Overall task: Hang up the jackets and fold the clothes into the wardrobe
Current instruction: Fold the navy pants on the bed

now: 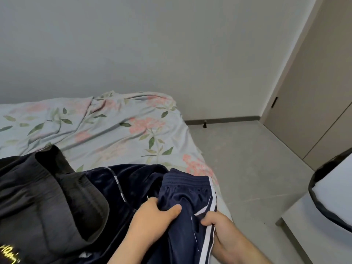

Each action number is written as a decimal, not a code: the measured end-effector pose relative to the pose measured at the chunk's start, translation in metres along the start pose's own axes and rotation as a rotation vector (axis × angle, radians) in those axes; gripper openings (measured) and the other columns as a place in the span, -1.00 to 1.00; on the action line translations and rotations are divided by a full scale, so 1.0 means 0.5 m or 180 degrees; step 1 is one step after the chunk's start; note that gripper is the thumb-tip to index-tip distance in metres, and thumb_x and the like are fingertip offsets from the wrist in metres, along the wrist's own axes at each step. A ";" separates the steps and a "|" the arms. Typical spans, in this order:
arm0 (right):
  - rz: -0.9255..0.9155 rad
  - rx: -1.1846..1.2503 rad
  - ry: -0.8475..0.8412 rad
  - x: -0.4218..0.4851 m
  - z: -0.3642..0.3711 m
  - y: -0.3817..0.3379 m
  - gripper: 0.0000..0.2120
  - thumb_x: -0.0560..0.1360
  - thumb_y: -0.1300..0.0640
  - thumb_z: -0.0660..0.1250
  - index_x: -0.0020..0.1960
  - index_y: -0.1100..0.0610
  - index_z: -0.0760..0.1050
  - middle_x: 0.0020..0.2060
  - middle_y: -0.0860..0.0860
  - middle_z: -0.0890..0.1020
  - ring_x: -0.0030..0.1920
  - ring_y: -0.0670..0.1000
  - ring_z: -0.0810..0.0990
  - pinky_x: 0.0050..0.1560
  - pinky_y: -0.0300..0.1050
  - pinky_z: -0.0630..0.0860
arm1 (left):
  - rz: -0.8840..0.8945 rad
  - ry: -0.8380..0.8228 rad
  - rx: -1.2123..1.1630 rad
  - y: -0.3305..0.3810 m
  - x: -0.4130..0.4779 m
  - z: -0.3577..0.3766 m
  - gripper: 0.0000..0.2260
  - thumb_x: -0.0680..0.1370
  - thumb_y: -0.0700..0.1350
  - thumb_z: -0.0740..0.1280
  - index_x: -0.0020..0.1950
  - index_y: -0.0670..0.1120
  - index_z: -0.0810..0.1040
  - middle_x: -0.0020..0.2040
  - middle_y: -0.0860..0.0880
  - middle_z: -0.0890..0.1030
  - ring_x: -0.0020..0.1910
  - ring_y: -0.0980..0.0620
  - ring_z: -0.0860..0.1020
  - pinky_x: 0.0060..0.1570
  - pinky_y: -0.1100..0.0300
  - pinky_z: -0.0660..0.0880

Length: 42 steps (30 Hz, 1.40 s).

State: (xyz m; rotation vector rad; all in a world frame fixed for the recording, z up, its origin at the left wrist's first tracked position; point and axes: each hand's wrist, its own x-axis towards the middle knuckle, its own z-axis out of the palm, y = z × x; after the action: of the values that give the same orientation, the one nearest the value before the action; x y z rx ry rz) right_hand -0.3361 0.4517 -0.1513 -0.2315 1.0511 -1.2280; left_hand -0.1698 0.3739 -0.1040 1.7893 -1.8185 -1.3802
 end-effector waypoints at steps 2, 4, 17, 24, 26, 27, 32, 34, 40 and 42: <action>0.0073 -0.0127 0.0087 0.005 -0.004 0.005 -0.56 0.25 0.38 0.17 0.05 0.44 0.62 0.04 0.39 0.63 -0.03 0.36 0.64 0.13 0.19 0.54 | -0.0045 -0.0290 -0.0627 -0.001 0.008 0.011 -0.40 0.14 0.33 0.44 -0.16 -0.16 0.50 -0.17 -0.02 0.68 -0.17 0.00 0.65 -0.07 0.04 0.57; 0.0102 -0.0074 0.0268 0.010 -0.001 0.007 -0.70 0.51 0.31 0.18 0.09 0.43 0.61 0.09 0.41 0.61 -0.06 0.35 0.62 0.24 0.21 0.46 | -0.0090 -0.0404 -0.1312 -0.011 0.023 0.027 -0.49 0.24 0.16 0.50 -0.16 -0.25 0.46 -0.13 -0.18 0.66 -0.13 -0.14 0.64 0.00 -0.04 0.56; -0.1694 -0.1457 0.1335 0.189 0.096 -0.119 -0.68 0.46 0.38 0.29 0.08 0.04 0.57 -0.10 -0.03 0.72 -0.06 0.01 0.70 0.01 -0.03 0.62 | 0.1486 0.1461 0.0210 0.034 0.307 -0.079 -0.81 0.61 -0.11 0.23 -0.14 0.01 0.24 -0.25 0.00 0.49 -0.30 0.07 0.46 -0.41 0.18 0.25; -0.1582 -0.2281 0.2311 0.363 0.083 -0.153 -0.66 0.49 0.07 0.43 -0.33 0.08 0.32 -0.45 -0.05 0.43 -0.42 -0.03 0.36 -0.45 -0.21 0.19 | 0.1363 0.1569 0.0132 0.038 0.492 -0.066 -0.86 0.60 -0.14 0.19 -0.11 -0.05 0.24 -0.26 0.01 0.44 -0.31 0.09 0.41 -0.42 0.15 0.21; -0.1457 -0.2465 0.2396 0.360 0.095 -0.166 -0.58 0.52 -0.02 0.39 -0.36 0.05 0.25 -0.48 -0.08 0.35 -0.41 0.00 0.32 -0.43 -0.16 0.17 | 0.1348 0.1619 0.0182 0.038 0.513 -0.063 -0.87 0.60 -0.14 0.17 -0.09 -0.05 0.23 -0.28 0.01 0.43 -0.33 0.07 0.40 -0.40 0.10 0.21; -0.1428 -0.2439 0.2359 0.347 0.106 -0.167 -0.63 0.54 -0.06 0.35 -0.33 0.07 0.31 -0.44 -0.07 0.41 -0.34 0.03 0.40 -0.37 -0.14 0.24 | 0.1340 0.1644 0.0216 0.037 0.521 -0.063 -0.88 0.60 -0.13 0.17 -0.08 -0.06 0.23 -0.28 0.01 0.42 -0.34 0.07 0.39 -0.37 0.08 0.23; -0.1468 -0.1554 0.1301 0.192 0.173 -0.048 -0.50 0.30 -0.28 0.40 0.20 -0.23 0.43 0.09 -0.29 0.59 0.05 -0.28 0.56 0.04 -0.25 0.48 | 0.1226 0.1547 0.0213 0.035 0.528 -0.053 -0.89 0.60 -0.10 0.18 -0.06 -0.05 0.24 -0.26 0.00 0.44 -0.30 -0.09 0.43 -0.29 0.05 0.32; -0.1635 -0.2258 0.1176 0.140 0.194 0.044 -0.28 0.15 -0.32 0.39 0.27 -0.53 0.25 0.24 -0.55 0.32 0.22 -0.51 0.33 0.15 -0.46 0.37 | 0.1164 0.1480 0.0018 0.039 0.526 -0.059 -0.89 0.60 -0.09 0.20 -0.03 -0.06 0.28 -0.19 -0.03 0.47 -0.19 -0.13 0.45 -0.21 0.05 0.35; -0.1978 -0.2897 0.1321 0.116 0.149 0.113 -0.54 0.51 0.20 0.37 0.31 -0.21 0.43 0.22 -0.30 0.43 0.28 -0.27 0.41 0.25 -0.51 0.23 | 0.0985 0.0746 -0.0448 0.068 0.425 -0.107 -0.74 0.58 0.05 0.27 -0.13 -0.13 0.42 -0.21 -0.01 0.48 -0.19 -0.01 0.47 -0.28 0.15 0.31; -0.2105 -0.3073 0.1357 0.119 0.144 0.121 -0.56 0.54 0.18 0.35 0.38 -0.09 0.43 0.18 -0.33 0.41 0.24 -0.28 0.39 0.22 -0.54 0.21 | 0.1071 0.0677 -0.0381 0.055 0.341 -0.125 -0.82 0.56 0.07 0.29 -0.15 0.01 0.42 -0.20 0.12 0.47 -0.23 0.14 0.47 -0.29 0.27 0.34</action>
State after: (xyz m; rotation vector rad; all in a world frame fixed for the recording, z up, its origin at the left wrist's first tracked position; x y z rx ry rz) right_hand -0.2446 0.3972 -0.1837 -1.1715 2.0011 -1.2706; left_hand -0.1799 0.1916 -0.1241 1.4289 -1.7813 -1.1010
